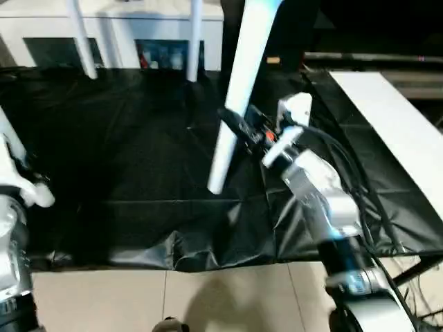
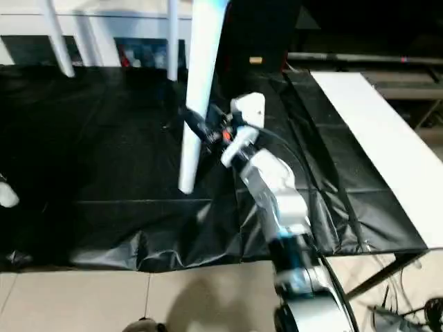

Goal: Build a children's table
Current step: Flip table

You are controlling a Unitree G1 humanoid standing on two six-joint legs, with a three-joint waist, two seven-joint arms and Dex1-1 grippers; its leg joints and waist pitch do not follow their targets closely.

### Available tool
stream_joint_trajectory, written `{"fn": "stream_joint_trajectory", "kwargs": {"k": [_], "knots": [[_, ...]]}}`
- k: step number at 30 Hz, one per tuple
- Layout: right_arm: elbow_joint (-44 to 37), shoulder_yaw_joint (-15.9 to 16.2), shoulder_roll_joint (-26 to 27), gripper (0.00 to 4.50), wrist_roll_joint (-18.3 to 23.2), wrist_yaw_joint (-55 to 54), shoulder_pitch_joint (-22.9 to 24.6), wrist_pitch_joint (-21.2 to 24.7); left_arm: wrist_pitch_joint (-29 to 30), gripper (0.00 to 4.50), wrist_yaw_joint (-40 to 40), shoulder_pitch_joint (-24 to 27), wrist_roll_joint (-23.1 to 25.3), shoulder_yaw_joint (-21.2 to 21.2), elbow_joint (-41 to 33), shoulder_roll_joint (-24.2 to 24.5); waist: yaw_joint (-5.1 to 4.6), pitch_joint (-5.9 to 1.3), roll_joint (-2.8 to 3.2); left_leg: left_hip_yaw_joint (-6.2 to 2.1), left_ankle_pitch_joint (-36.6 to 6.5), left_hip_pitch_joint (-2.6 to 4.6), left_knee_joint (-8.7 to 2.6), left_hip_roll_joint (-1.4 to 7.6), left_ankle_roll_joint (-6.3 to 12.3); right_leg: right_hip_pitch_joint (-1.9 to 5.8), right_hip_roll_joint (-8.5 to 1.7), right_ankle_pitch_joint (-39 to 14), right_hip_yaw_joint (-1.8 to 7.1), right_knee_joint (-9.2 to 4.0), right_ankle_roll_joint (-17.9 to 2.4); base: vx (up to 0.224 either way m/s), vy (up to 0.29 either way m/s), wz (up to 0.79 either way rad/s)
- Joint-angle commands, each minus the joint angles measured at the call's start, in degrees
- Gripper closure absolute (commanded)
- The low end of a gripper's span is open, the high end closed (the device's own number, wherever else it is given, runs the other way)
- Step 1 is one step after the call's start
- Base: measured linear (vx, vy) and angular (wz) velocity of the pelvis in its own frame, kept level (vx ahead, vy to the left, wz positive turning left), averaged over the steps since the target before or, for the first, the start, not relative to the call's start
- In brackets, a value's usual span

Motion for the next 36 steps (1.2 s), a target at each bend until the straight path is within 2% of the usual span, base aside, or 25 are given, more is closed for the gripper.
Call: {"fn": "stream_joint_trajectory", "kwargs": {"k": [1,2,3,4,5,9,11,14,15,17,20,21,22,23,24,25,27,30,32,33,34,35,36], "knots": [[-3.93,0.71,-1.08,2.93,0.33,-0.09,1.75,1.91,-2.07,2.92,-0.88,0.18,2.13,-2.84,0.26,1.01,-0.46,-3.13,1.94,-1.44,-27.29,3.47,-5.84,2.84,-4.87,0.27,-2.17,-15.22,2.11,-4.96,-7.24,0.0,0.0,0.0],[-5.07,0.79,-1.3,2.93,0.39,-0.28,2.3,2.51,-2.65,2.92,-0.92,0.27,2.29,-3.18,0.6,1.06,-0.59,-3.0,1.68,-1.53,-28.77,3.47,-5.95,2.78,-5.22,0.3,-2.2,-16.79,2.16,-5.15,-6.84,0.0,0.0,0.0],[-5.88,1.1,-1.72,2.93,0.01,-0.33,2.93,2.86,-3.1,2.92,-1.02,0.28,2.48,-3.63,1.13,1.07,-0.59,-3.0,1.68,-1.53,-28.77,3.47,-5.95,2.78,-5.22,0.3,-2.2,-16.79,2.16,-5.15,-6.84,0.0,0.0,0.0],[-7.1,1.51,-2.27,2.93,-0.45,-0.48,3.75,3.5,-3.81,2.92,-1.09,0.29,2.57,-4.21,1.91,1.12,-0.58,-2.83,1.76,-1.67,-30.86,3.7,-6.1,2.72,-5.9,0.25,-2.33,-19.18,2.23,-5.55,-6.27,0.0,0.0,0.0],[-7.85,1.69,-2.57,2.93,-0.9,-0.89,4.37,3.86,-4.5,2.92,-1.18,0.26,2.77,-4.77,2.74,1.22,-0.65,-2.85,1.77,-1.84,-31.54,3.8,-6.35,2.69,-6.13,0.59,-2.39,-19.88,2.13,-5.65,-5.92,0.0,0.0,0.0],[-9.95,3.05,-3.28,2.93,-4.47,-3.5,6.14,4.27,-7.99,2.92,-1.26,-0.48,4.26,-7.08,7.97,2.49,-0.74,-2.85,1.55,-2.0,-32.36,3.81,-6.51,2.55,-6.62,0.49,-2.39,-20.84,2.24,-5.96,-4.81,0.0,0.0,0.0],[-10.43,4.47,-2.7,2.93,-6.46,-5.01,6.49,4.32,-10.28,2.92,-0.77,-1.29,5.48,-7.88,11.6,3.88,-0.9,-2.86,1.86,-2.13,-33.59,4.01,-6.5,2.52,-7.06,0.22,-2.39,-21.53,2.28,-6.16,-4.56,0.0,0.0,0.0],[-9.56,5.88,-2.52,2.93,-8.45,-6.05,6.61,3.57,-11.01,2.92,0.03,-1.51,6.32,-8.39,12.56,4.71,-1.13,-2.79,1.89,-2.38,-35.09,3.98,-6.64,2.55,-7.42,0.22,-2.41,-22.44,2.17,-6.15,-4.58,0.0,0.0,0.0],[-9.21,6.36,-2.61,2.37,-8.94,-6.14,6.69,3.24,-11.49,2.36,-0.72,-1.41,5.56,-8.25,12.36,4.64,-1.29,-2.76,1.97,-2.47,-36.03,3.97,-6.71,2.62,-7.65,0.23,-2.41,-22.89,2.13,-6.14,-4.69,0.0,0.0,0.0],[-8.03,6.77,-2.67,2.23,-9.8,-6.53,6.61,2.07,-11.81,2.22,-0.74,-0.94,5.17,-7.82,11.56,4.67,-1.36,-2.75,1.91,-2.47,-36.57,4.09,-6.65,2.7,-7.64,0.03,-2.46,-23.17,2.2,-6.28,-4.84,0.0,0.0,0.0],[-7.22,5.81,-1.85,1.88,-9.94,-8.54,6.62,0.32,-15.42,1.98,1.54,0.02,4.55,-5.93,11.14,5.09,-1.55,-2.93,1.31,-2.49,-34.45,3.42,-6.68,2.7,-7.15,0.61,-2.64,-22.05,2.21,-5.95,-4.92,0.0,0.0,0.0],[-7.29,5.58,-1.69,1.8,-9.85,-8.83,6.64,0.27,-15.79,1.83,1.71,0.14,4.39,-5.68,11.14,5.2,-1.55,-2.98,1.5,-2.36,-33.3,3.39,-6.67,2.69,-6.78,0.54,-2.62,-20.45,2.33,-5.83,-5.43,0.0,0.0,0.0],[-7.58,5.21,-1.43,1.8,-9.58,-9.36,6.76,0.22,-16.7,1.83,1.69,0.43,3.67,-5.23,11.21,5.53,-1.59,-3.04,1.58,-2.32,-32.47,3.3,-6.65,2.71,-6.61,0.6,-2.51,-18.94,2.33,-5.67,-5.89,0.0,0.0,0.0],[-7.95,5.11,-1.42,1.7,-9.51,-9.56,7.0,-0.03,-17.2,1.74,1.28,0.88,2.93,-4.77,10.8,5.69,-1.56,-3.16,1.18,-2.17,-31.63,3.32,-6.57,2.72,-6.39,0.63,-2.43,-17.66,2.31,-5.55,-6.13,0.0,0.0,0.0],[-8.48,4.89,-1.33,1.59,-9.27,-9.67,7.41,-0.4,-18.05,1.65,0.61,1.51,1.92,-4.1,10.34,5.8,-1.5,-3.09,1.4,-2.17,-31.54,3.35,-6.59,2.71,-6.33,0.56,-2.42,-17.38,2.36,-5.47,-6.33,0.0,0.0,0.0],[-9.16,4.64,-1.18,1.46,-8.95,-9.82,7.93,-0.51,-18.7,1.51,-0.45,2.28,0.78,-3.48,9.83,5.79,-1.64,-3.04,1.18,-2.05,-31.25,3.28,-6.58,2.73,-6.17,0.61,-2.44,-17.07,2.37,-5.41,-6.56,0.0,0.0,0.0],[-10.47,4.1,-0.92,1.39,-9.22,-11.09,9.08,-1.17,-21.15,1.4,-0.89,3.85,-0.68,-1.73,8.84,5.24,-1.65,-3.05,1.29,-2.02,-29.91,3.03,-6.62,2.83,-6.0,0.78,-2.56,-15.89,2.45,-5.28,-6.92,0.0,0.0,0.0],[-13.04,3.08,-0.54,1.08,-9.3,-12.92,11.26,-1.75,-23.83,1.07,-1.84,4.87,-6.12,2.34,7.39,3.16,-1.77,-3.12,1.41,-1.81,-28.89,3.13,-6.62,2.76,-5.94,0.76,-2.26,-14.0,2.49,-5.07,-7.12,0.0,0.0,0.0],[-14.28,2.77,-0.45,1.05,-8.78,-13.01,12.16,-1.65,-25.17,0.99,-2.58,5.12,-8.22,3.53,6.76,2.49,-1.83,-3.24,1.28,-1.7,-27.32,2.9,-6.55,2.72,-5.62,1.08,-2.22,-11.54,2.5,-4.88,-7.35,0.0,0.0,0.0],[-18.79,1.73,0.24,1.05,-5.24,-12.29,15.56,-0.89,-26.39,0.99,-5.86,6.7,-14.43,5.18,2.77,0.46,-1.57,-3.33,1.93,-1.77,-27.09,3.08,-6.53,2.67,-5.69,1.07,-2.35,-11.06,2.53,-4.76,-7.47,0.0,0.0,0.0],[-18.79,1.73,0.24,1.05,-5.24,-12.29,15.56,-0.89,-26.39,0.99,-5.86,6.7,-14.43,5.18,2.77,0.46,-1.52,-3.23,1.57,-1.66,-26.89,2.97,-6.64,3.06,-5.33,1.06,-2.36,-9.68,2.62,-4.83,-7.85,0.0,0.0,0.0],[-20.72,1.69,0.24,1.05,-4.07,-11.77,17.09,-0.59,-26.0,0.99,-7.33,7.9,-16.72,5.11,0.61,-0.19,-1.63,-3.27,1.46,-1.66,-26.5,2.89,-6.58,2.99,-5.16,1.15,-2.17,-8.9,2.53,-4.78,-7.81,0.0,0.0,0.0],[-25.77,2.51,-0.43,1.05,-1.97,-10.17,21.25,0.3,-25.16,0.99,-10.42,12.12,-20.04,3.19,-5.3,-1.37,-1.43,-3.42,1.75,-1.67,-25.34,2.83,-6.64,3.09,-4.91,1.49,-2.21,-6.76,2.52,-4.56,-7.94,0.0,0.0,0.0]]}}
